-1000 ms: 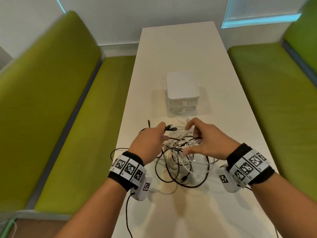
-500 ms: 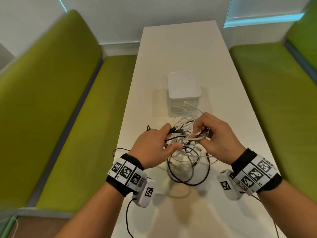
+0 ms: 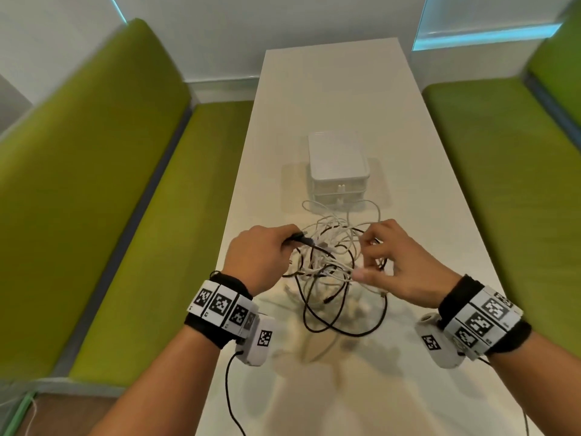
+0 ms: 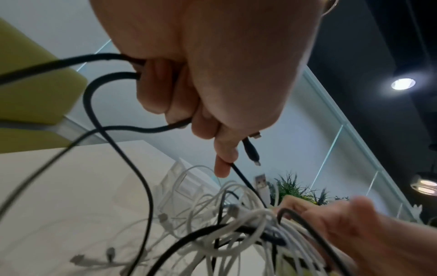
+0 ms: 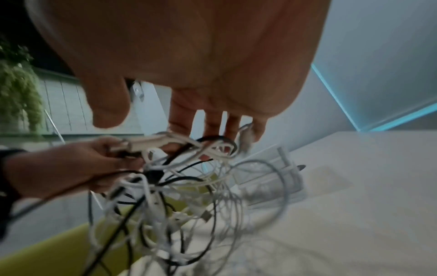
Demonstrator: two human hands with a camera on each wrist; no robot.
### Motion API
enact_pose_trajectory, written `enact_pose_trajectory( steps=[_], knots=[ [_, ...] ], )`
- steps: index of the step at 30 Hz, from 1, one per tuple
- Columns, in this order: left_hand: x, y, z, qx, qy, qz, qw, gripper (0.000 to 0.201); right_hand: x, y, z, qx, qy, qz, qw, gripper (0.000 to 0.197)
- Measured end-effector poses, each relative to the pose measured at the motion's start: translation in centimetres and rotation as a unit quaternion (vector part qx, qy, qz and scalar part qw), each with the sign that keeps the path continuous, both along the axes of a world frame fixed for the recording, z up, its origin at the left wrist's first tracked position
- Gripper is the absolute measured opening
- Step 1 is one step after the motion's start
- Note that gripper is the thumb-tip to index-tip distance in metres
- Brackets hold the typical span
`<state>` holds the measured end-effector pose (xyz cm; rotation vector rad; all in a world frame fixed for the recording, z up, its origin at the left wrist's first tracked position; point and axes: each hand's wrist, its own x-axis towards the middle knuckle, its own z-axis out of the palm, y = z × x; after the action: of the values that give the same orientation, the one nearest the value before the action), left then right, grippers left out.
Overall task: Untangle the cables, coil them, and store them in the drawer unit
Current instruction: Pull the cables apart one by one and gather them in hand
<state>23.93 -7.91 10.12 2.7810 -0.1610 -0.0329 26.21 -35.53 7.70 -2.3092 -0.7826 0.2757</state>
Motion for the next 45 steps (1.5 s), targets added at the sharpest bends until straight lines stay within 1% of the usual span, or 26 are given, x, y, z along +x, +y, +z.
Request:
enact_pose_trajectory(
  steps=[1, 2, 3, 4, 5, 6, 7, 8, 9, 10, 11, 12, 13, 15, 18, 20, 24, 28, 30, 32, 33, 36, 39, 41, 43, 45],
  knots=[
    [-0.2, -0.4, 0.1, -0.008, 0.002, -0.008, 1.000, 0.018, 0.3, 0.0, -0.3, -0.021, -0.016, -0.044, 0.999, 0.051],
    [-0.3, -0.8, 0.2, -0.016, 0.005, -0.013, 1.000, 0.017, 0.7, -0.1, -0.6, -0.062, -0.050, -0.079, 0.994, 0.052],
    [-0.5, -1.2, 0.2, -0.029, 0.006, -0.016, 0.999, 0.015, 0.9, 0.1, -0.7, -0.131, -0.081, -0.098, 0.983, 0.042],
    [-0.5, -1.5, 0.1, -0.046, 0.005, -0.015, 0.999, 0.014, 0.9, 0.2, -0.8, -0.204, -0.094, -0.107, 0.969, 0.039],
    [-0.6, -1.6, 0.0, -0.066, 0.004, -0.011, 0.998, 0.013, 0.9, 0.4, -0.9, -0.262, -0.092, -0.108, 0.955, 0.053],
    [-0.5, -1.6, -0.1, -0.086, 0.004, -0.003, 0.996, 0.011, 0.8, 0.6, -0.8, -0.263, -0.087, -0.104, 0.955, 0.063],
    [-0.4, -1.5, -0.2, -0.105, 0.003, 0.003, 0.994, 0.010, 0.7, 0.7, -0.5, -0.216, -0.084, -0.098, 0.968, 0.062],
    [-0.3, -1.5, -0.3, -0.124, 0.003, 0.007, 0.992, 0.009, 0.4, 1.0, 0.0, -0.118, -0.077, -0.083, 0.987, 0.053],
    [-0.3, -1.5, -0.3, -0.146, 0.006, 0.007, 0.989, 0.008, -0.1, 1.5, 0.4, -0.012, -0.071, -0.068, 0.995, 0.040],
    [-0.4, -1.7, -0.1, -0.177, 0.011, 0.002, 0.984, 0.009, -0.6, 2.2, 0.7, 0.071, -0.070, -0.064, 0.993, 0.027],
    [-0.6, -2.1, 0.3, -0.218, 0.015, -0.005, 0.976, 0.011, -1.2, 3.1, 1.1, 0.126, -0.052, -0.074, 0.988, 0.017],
    [-0.7, -2.4, 0.8, -0.261, 0.013, -0.010, 0.965, 0.015, -1.6, 3.8, 1.3, 0.161, -0.018, -0.092, 0.982, 0.015],
    [-0.7, -2.6, 1.2, -0.299, 0.007, -0.006, 0.954, 0.020, -1.9, 4.5, 1.4, 0.177, 0.015, -0.110, 0.978, 0.019],
    [-0.5, -2.7, 1.9, -0.336, -0.014, 0.022, 0.941, 0.023, -2.1, 5.2, 1.2, 0.148, 0.030, -0.116, 0.982, 0.027],
    [-0.1, -1.9, 2.3, -0.297, -0.043, 0.060, 0.952, 0.016, -1.7, 5.2, 1.4, 0.036, -0.049, -0.093, 0.994, 0.025],
    [0.0, -1.2, 2.1, -0.258, -0.047, 0.069, 0.963, 0.015, -1.3, 5.3, 1.8, -0.026, -0.110, -0.067, 0.991, 0.023],
    [0.3, -0.9, 1.8, -0.179, -0.015, 0.060, 0.982, 0.009, -1.0, 5.2, 1.7, -0.051, -0.183, -0.013, 0.982, 0.018],
    [0.3, -1.7, 1.8, -0.095, 0.013, -0.032, 0.995, 0.020, -0.9, 5.1, 1.1, -0.089, -0.183, 0.009, 0.979, 0.022],
    [0.3, -2.4, 1.6, -0.030, 0.034, -0.076, 0.996, 0.022, -0.9, 4.9, 0.8, -0.104, -0.206, 0.028, 0.973, 0.021],
    [0.3, -3.1, 1.4, 0.019, 0.048, -0.094, 0.994, 0.023, -0.8, 4.5, 0.7, -0.115, -0.218, 0.045, 0.968, 0.018],
    [0.3, -3.3, 1.2, 0.020, 0.054, -0.093, 0.994, 0.024, -0.6, 4.2, 0.8, -0.114, -0.223, 0.051, 0.967, 0.018],
    [0.7, -3.1, 0.7, -0.034, 0.064, -0.076, 0.995, 0.018, -0.7, 3.4, 0.9, -0.097, -0.207, 0.068, 0.971, 0.028],
    [1.6, -1.6, -0.1, -0.068, 0.056, -0.005, 0.996, 0.020, -1.0, 2.7, 0.5, -0.069, -0.188, 0.073, 0.977, 0.034],
    [2.1, -0.3, -0.3, -0.064, 0.045, 0.058, 0.995, 0.024, -0.7, 1.6, 0.0, -0.063, -0.147, 0.030, 0.987, 0.034],
    [2.1, 1.2, -0.4, -0.067, 0.028, 0.110, 0.991, 0.028, -0.3, -0.1, -0.1, -0.053, -0.083, -0.037, 0.994, 0.031],
    [1.9, 2.2, -0.3, -0.056, 0.014, 0.128, 0.990, 0.026, 0.1, -1.5, 0.3, -0.062, -0.042, -0.075, 0.994, 0.018]
  ],
)
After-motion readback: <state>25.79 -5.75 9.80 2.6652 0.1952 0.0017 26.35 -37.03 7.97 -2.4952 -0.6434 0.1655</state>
